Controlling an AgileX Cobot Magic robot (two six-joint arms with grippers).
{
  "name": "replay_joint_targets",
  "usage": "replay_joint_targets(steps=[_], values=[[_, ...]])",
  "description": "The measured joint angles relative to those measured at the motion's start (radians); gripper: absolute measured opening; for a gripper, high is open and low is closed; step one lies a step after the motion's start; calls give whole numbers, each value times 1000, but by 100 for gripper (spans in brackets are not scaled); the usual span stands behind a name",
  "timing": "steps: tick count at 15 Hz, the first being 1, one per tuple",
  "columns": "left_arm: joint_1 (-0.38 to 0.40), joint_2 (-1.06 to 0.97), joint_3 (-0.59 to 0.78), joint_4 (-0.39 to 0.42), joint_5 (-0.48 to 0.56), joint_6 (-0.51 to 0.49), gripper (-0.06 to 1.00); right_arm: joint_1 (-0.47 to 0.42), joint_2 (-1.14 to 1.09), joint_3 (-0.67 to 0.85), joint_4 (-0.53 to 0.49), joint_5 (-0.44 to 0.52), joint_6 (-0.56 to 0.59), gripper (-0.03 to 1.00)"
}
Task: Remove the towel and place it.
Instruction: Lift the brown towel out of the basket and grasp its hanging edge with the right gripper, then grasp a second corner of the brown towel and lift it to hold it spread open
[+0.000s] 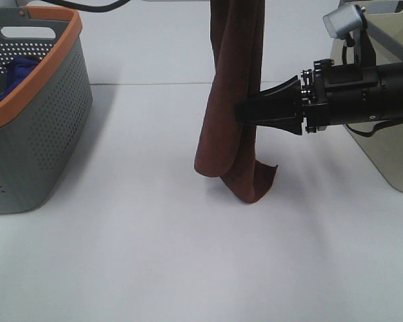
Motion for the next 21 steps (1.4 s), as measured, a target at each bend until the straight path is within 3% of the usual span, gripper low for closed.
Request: replay_joint_targets(steps=[5, 9, 13, 15, 21], values=[[0, 0, 0, -1, 0, -15, 0, 0, 31, 0, -23, 40, 1, 40], [0, 0, 0, -1, 0, -20, 0, 0, 94, 0, 58, -5, -14, 40], [0, 0, 0, -2, -3, -22, 0, 105, 153, -1, 61, -7, -38, 40], [0, 0, 0, -2, -19, -22, 0, 158, 168, -1, 53, -63, -47, 40], [0, 0, 0, -2, -31, -23, 0, 163, 173, -1, 108, -182, -53, 41]])
